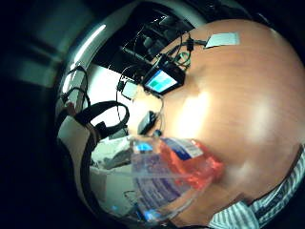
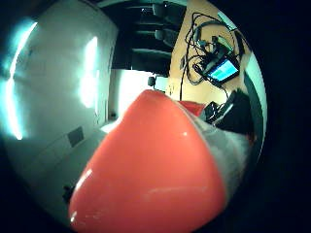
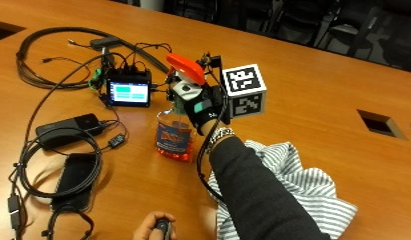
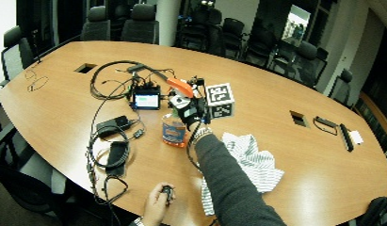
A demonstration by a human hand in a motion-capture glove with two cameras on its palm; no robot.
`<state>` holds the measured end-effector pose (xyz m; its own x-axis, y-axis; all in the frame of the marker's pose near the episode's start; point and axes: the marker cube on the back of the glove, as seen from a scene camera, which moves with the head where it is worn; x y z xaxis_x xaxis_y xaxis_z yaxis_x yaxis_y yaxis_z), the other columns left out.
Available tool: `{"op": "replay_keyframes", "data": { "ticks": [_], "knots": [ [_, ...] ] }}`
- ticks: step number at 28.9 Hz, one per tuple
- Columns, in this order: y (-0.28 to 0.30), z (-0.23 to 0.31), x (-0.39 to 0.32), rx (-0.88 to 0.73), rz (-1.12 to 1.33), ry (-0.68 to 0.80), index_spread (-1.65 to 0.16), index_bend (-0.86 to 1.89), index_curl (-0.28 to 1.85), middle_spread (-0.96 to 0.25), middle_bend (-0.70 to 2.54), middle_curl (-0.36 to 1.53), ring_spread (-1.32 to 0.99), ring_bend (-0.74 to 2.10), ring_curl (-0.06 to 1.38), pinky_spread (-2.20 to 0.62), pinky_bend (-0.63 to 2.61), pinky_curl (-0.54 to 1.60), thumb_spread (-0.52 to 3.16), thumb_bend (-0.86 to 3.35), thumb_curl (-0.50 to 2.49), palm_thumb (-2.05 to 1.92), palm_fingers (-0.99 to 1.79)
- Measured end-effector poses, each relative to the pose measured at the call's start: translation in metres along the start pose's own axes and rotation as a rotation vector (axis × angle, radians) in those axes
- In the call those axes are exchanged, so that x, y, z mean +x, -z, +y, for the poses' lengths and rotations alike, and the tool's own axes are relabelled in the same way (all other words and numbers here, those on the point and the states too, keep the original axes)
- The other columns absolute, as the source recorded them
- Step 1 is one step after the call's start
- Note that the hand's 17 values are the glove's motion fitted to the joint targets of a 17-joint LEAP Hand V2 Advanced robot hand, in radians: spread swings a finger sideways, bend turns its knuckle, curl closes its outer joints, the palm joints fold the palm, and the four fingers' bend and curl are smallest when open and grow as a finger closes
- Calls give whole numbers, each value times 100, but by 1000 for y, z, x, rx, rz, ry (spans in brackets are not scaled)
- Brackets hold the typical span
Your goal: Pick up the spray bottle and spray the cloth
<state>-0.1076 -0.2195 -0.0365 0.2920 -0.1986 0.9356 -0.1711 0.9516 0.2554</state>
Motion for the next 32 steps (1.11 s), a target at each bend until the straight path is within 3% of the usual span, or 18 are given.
{"op": "replay_keyframes", "data": {
  "ticks": [4,8,12,24,32],
  "knots": [
    [3,10,15,-59,21,-34,-35,14,63,-26,49,52,-24,61,47,-31,45,40,31,-4,80,97,124],
    [14,14,16,-121,140,-44,-33,4,56,-26,42,50,-20,59,47,-15,37,39,52,-5,75,91,83],
    [34,17,1,-159,271,-25,-34,1,50,-20,32,47,-14,52,47,2,48,44,66,-5,71,86,46],
    [123,92,-30,-131,827,29,-36,13,35,-7,21,40,-4,38,36,21,49,38,91,-8,53,61,31],
    [143,145,-30,-109,1014,-20,-39,16,34,-5,18,38,-1,31,33,26,47,36,98,-5,44,48,30]
  ]
}}
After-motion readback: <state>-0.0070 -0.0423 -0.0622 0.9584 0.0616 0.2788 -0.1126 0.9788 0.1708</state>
